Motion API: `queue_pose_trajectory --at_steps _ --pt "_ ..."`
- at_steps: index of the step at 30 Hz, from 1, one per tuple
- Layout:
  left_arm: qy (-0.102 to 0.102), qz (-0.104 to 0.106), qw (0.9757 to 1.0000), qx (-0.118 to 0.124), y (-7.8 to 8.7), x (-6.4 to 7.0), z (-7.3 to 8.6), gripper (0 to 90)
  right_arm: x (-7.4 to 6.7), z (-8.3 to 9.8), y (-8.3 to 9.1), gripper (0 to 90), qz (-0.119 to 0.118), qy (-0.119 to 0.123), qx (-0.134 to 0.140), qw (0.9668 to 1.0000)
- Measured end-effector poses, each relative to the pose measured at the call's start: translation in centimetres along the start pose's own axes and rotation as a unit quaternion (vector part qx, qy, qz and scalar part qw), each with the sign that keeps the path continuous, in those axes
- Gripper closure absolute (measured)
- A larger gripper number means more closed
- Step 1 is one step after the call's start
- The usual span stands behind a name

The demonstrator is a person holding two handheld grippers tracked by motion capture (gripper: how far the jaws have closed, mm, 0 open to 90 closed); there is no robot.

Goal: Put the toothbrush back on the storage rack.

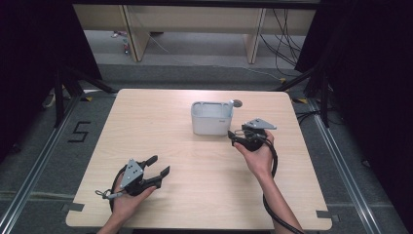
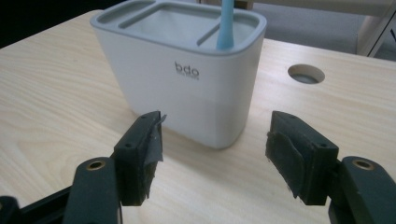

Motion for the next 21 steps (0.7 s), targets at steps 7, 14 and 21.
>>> queue_pose_trajectory --at_steps 7,14,21 --pt "0.003 0.001 1.0000 0.003 -0.1 0.1 0.0 34.9 0.3 1.3 1.1 36.1 -0.002 0.004 0.002 1.0000" --pt "0.004 0.000 1.0000 0.003 -0.1 0.1 0.0 34.9 0.3 2.6 2.3 36.9 0.000 0.001 0.010 1.0000" --pt "0.004 -0.001 1.0000 0.003 -0.1 0.1 0.0 34.9 0.5 4.3 3.3 37.4 0.003 -0.008 0.019 0.9998"
Point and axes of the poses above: each handheld gripper's, and its own axes: y roughly backward along the jaws, z roughly out of its underside, x roughly to its right, the point moved 2 cm from there along -y, roughly forward along the jaws, and after that the axes turned 5 degrees about x, right-handed, at the moved point
